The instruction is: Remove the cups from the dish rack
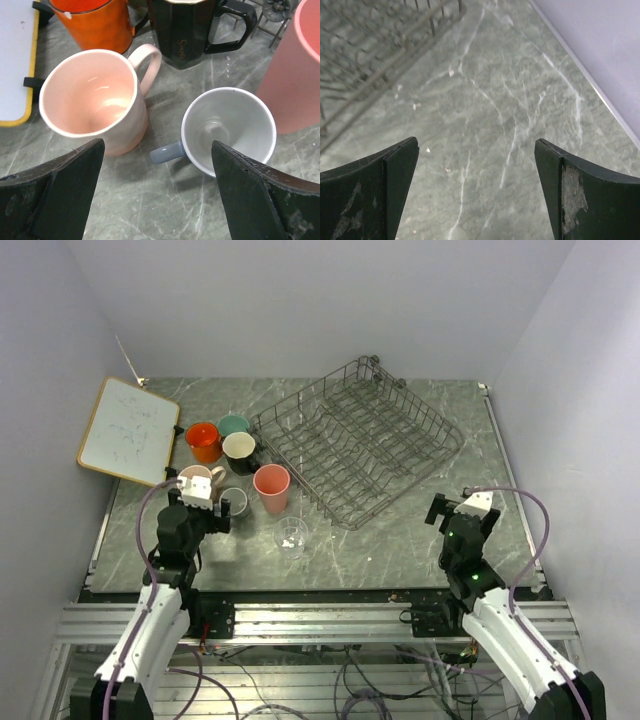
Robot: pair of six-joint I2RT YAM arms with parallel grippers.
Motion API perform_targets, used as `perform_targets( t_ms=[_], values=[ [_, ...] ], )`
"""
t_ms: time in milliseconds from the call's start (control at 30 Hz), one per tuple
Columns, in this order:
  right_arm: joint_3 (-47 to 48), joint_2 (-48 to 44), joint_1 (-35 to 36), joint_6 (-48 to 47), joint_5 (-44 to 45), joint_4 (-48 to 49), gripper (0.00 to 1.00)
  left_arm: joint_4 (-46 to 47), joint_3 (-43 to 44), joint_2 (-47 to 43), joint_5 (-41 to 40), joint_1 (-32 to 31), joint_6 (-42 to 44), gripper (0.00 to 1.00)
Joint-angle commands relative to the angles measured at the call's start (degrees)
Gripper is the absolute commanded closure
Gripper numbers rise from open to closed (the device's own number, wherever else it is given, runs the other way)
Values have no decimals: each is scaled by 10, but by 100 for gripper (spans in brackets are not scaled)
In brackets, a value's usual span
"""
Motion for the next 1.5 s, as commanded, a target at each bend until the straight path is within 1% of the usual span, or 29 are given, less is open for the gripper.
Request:
perform_targets(
  t_ms=[0,67,100,167,233,300,367,433,500,533,633,767,933,1033,1467],
  values=[
    [-32,23,-3,3,19,61,0,44,-38,-69,-56,6,-26,1],
    [-43,14,-3,-7,24,78,0,51,-52,-81,-70,7,-33,0],
    [-47,12,-3,-8,28,83,0,61,-59,-80,-69,7,-33,3],
    [-54,16,-3,-3,47,95,0,62,-58,-73,-71,7,-34,1],
    [-66,24,-3,-5,49,118,0,65,-56,-68,-72,7,-35,1],
    [-80,37,-2,-25,26,156,0,63,-58,-72,-71,7,-35,0],
    [-95,55,-2,-52,-18,196,0,63,-57,-71,-71,7,-35,1],
    [-117,27,-3,-54,-25,204,0,63,-57,-71,-72,7,-35,3],
    [-123,-8,-3,-47,-20,186,0,63,-58,-73,-72,7,-35,2],
    [-123,-7,-4,-46,-18,186,0,63,-56,-72,-72,7,-35,0],
    [-116,22,-4,-43,-4,194,0,60,-57,-74,-72,7,-35,0],
    [-121,-5,-4,-45,-14,181,0,60,-57,-75,-72,7,-35,0],
    [-116,19,-3,-48,-18,192,0,60,-57,-76,-73,7,-35,0],
    [-118,6,-3,-48,-24,185,0,60,-57,-75,-72,7,-35,0],
    [-117,8,-4,-48,-25,186,0,60,-57,-76,-72,7,-35,0]
  ],
)
